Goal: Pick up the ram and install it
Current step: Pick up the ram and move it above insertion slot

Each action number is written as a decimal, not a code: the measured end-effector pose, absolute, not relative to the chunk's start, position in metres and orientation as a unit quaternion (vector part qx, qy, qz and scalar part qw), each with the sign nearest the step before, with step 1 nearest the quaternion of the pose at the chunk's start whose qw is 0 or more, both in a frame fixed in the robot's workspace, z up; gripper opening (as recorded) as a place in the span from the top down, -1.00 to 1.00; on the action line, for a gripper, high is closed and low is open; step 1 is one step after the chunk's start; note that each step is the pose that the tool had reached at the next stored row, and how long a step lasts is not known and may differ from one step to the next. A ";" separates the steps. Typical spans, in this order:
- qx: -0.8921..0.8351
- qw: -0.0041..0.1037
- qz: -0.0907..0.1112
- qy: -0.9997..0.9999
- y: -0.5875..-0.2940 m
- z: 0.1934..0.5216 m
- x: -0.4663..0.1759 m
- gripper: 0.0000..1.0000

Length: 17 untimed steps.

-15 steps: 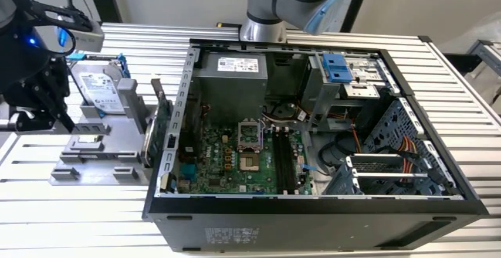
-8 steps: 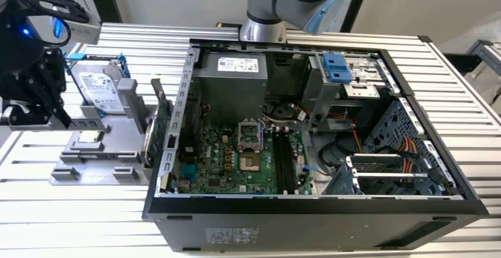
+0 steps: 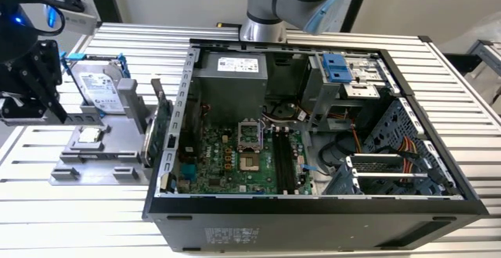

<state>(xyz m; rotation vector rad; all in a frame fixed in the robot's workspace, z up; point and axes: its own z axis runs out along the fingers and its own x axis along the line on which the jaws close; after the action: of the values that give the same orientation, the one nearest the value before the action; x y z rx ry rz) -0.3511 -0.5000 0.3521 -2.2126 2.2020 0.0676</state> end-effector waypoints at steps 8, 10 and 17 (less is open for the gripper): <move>-0.709 0.010 0.021 0.705 -0.500 0.362 -0.351 1.00; -0.709 0.010 0.021 0.705 -0.500 0.365 -0.351 1.00; -0.709 0.010 0.021 0.705 -0.500 0.374 -0.351 1.00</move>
<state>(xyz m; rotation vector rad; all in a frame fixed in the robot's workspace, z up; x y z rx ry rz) -0.3511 -0.5000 0.3736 -2.2122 2.2016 0.0666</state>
